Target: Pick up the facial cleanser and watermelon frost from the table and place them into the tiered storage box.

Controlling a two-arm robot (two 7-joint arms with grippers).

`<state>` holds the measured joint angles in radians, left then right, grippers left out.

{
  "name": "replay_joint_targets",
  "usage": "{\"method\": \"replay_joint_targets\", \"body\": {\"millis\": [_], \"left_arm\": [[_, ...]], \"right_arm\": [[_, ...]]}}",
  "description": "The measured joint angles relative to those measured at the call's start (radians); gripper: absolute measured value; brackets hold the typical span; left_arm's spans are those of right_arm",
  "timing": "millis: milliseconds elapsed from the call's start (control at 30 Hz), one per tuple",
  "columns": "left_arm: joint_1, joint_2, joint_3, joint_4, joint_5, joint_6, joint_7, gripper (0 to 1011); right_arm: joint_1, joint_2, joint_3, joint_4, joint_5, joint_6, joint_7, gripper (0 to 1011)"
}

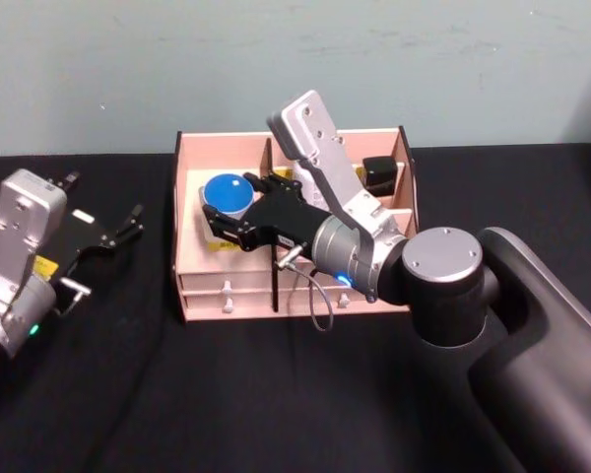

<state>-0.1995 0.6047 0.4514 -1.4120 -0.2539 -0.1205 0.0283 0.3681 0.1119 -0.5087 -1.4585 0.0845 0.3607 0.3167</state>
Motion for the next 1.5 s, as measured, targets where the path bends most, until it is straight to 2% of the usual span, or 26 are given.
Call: {"method": "replay_joint_targets", "body": {"millis": [867,933,1033,1067,1200,1367,1500], "left_arm": [[0.000,0.000,0.000,0.000,0.000,0.000,0.000,1001],[0.000,0.000,0.000,0.000,0.000,0.000,0.000,1001],[0.000,0.000,0.000,0.000,0.000,0.000,0.000,1001],[0.000,0.000,0.000,0.000,0.000,0.000,0.000,1001],[0.000,0.000,0.000,0.000,0.000,0.000,0.000,1001],[0.000,0.000,0.000,0.000,0.000,0.000,0.000,1001],[0.000,0.000,0.000,0.000,0.000,0.000,0.000,1001]], "right_arm": [[0.009,-0.012,0.006,0.031,-0.014,0.017,0.004,715],[0.009,-0.012,0.006,0.030,-0.014,0.017,0.004,746],[0.008,-0.012,0.006,0.030,-0.014,0.017,0.004,863],[0.008,-0.012,0.006,0.030,-0.014,0.016,0.004,863],[0.008,-0.011,0.006,0.029,-0.014,0.016,0.003,976],[0.005,-0.010,0.006,0.023,-0.016,0.007,0.000,1002],[-0.010,0.002,0.007,-0.018,-0.030,-0.032,-0.004,1002]]}}
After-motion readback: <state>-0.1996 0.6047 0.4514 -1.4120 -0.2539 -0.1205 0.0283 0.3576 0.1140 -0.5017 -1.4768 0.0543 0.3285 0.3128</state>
